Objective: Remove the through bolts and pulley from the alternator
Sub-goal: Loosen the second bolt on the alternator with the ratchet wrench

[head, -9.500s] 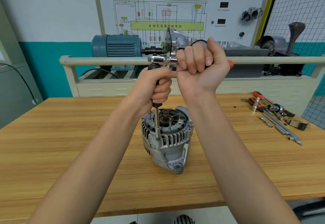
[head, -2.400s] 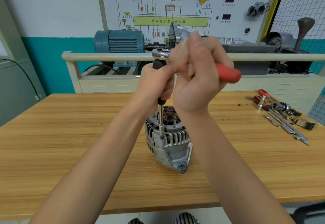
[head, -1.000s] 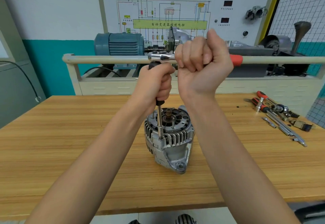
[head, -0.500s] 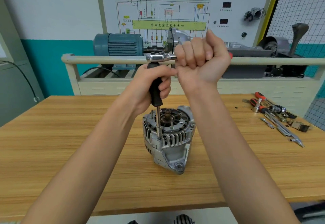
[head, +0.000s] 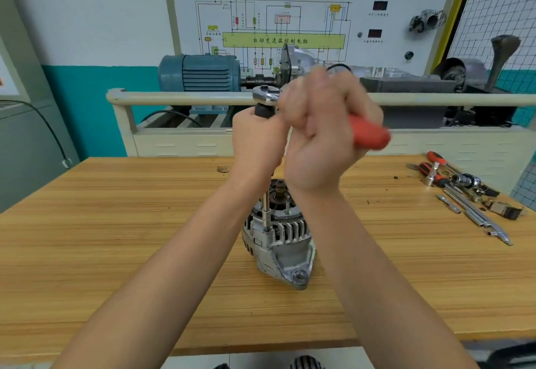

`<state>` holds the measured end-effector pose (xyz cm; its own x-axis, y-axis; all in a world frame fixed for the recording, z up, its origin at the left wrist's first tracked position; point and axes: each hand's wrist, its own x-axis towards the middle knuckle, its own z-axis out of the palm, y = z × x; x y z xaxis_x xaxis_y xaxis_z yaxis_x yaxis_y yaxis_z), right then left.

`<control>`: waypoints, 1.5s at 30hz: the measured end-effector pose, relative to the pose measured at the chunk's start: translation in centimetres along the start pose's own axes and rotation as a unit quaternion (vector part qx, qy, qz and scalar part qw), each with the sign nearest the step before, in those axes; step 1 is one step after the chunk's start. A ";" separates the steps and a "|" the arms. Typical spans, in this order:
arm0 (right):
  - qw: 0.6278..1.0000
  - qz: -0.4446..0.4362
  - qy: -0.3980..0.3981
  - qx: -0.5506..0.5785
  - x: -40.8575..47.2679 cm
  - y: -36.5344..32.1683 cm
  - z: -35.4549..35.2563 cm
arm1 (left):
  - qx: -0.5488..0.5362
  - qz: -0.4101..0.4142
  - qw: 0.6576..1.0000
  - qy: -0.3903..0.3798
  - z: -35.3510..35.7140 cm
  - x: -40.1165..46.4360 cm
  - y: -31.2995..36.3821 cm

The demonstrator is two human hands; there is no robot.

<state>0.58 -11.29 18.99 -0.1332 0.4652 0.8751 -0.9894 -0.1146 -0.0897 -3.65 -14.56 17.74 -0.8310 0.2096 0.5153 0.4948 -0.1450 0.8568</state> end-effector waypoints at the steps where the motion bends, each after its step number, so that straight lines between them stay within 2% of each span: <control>1: 0.998 -0.039 -0.021 -0.043 -0.5 0.0 0.5 | 0.000 0.028 1.000 -0.010 0.4 -0.2 0.0; 3: 0.996 -0.052 -0.030 -0.064 -0.9 0.2 0.8 | -0.114 -0.001 0.993 -0.033 0.5 -0.6 0.4; 5: 1.000 -0.006 -0.004 -0.020 -0.2 0.1 0.4 | -0.105 -0.041 0.994 -0.014 -0.3 -0.1 0.0; 8: 0.983 0.118 0.015 0.139 1.7 -0.1 -1.1 | -0.113 -0.067 0.988 -0.087 -1.7 0.2 0.0; 10: 0.942 0.228 0.060 0.240 3.0 0.0 -2.4 | -0.137 -0.062 0.976 -0.157 -2.3 0.5 -0.1; 12: 0.880 0.310 0.124 0.337 3.8 0.5 -3.7 | -0.156 -0.065 0.957 -0.236 -2.5 0.5 0.0; 14: 0.835 0.339 0.165 0.400 4.1 1.0 -4.5 | -0.162 -0.077 0.944 -0.276 -2.2 0.6 0.1; 15: 0.830 0.338 0.181 0.404 4.2 1.2 -4.8 | -0.156 -0.089 0.945 -0.273 -2.0 0.7 0.2; 19: 0.868 0.297 0.191 0.348 3.9 0.7 -4.4 | -0.139 -0.106 0.961 -0.214 -1.4 0.7 0.4; 22: 0.919 0.246 0.132 0.279 3.1 -0.1 -3.4 | -0.117 -0.086 0.981 -0.129 -1.1 0.4 0.4; 25: 0.981 0.128 0.053 0.137 1.5 -0.2 -1.2 | -0.095 -0.073 0.993 -0.022 -0.6 0.2 0.6; 27: 0.999 0.024 0.026 0.016 0.1 0.0 0.0 | -0.059 -0.033 0.997 0.024 -0.3 -0.2 0.7; 30: 0.998 -0.024 0.001 -0.053 -0.8 0.0 0.8 | -0.018 0.026 0.999 0.024 -0.2 -0.7 0.6; 32: 1.000 0.008 0.015 -0.008 -0.2 -0.1 0.4 | -0.049 -0.007 0.998 0.033 -0.4 -0.4 0.3; 34: 0.994 0.075 0.023 0.079 1.1 -0.2 -0.4 | -0.095 -0.046 0.994 -0.002 -0.8 -0.1 0.1; 37: 0.952 0.220 0.064 0.205 3.0 -0.1 -2.0 | -0.150 -0.071 0.981 -0.101 -1.7 0.4 -0.1; 39: 0.897 0.304 0.122 0.296 3.8 0.5 -3.2 | -0.166 -0.093 0.964 -0.185 -2.2 0.7 -0.1; 41: 0.849 0.345 0.163 0.365 4.3 1.1 -4.2 | -0.167 -0.105 0.951 -0.237 -2.3 0.8 -0.1; 43: 0.835 0.351 0.177 0.385 4.4 1.4 -4.5 | -0.171 -0.113 0.946 -0.250 -2.1 0.9 0.0; 45: 0.844 0.341 0.181 0.371 4.3 1.2 -4.3 | -0.166 -0.113 0.950 -0.237 -1.9 0.8 0.0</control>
<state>-1.47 -5.64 20.63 -0.7996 0.2905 0.5256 -0.3830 -0.9208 -0.0738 -4.81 -16.27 18.16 -0.6594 0.6729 0.3353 0.1435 -0.3251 0.9347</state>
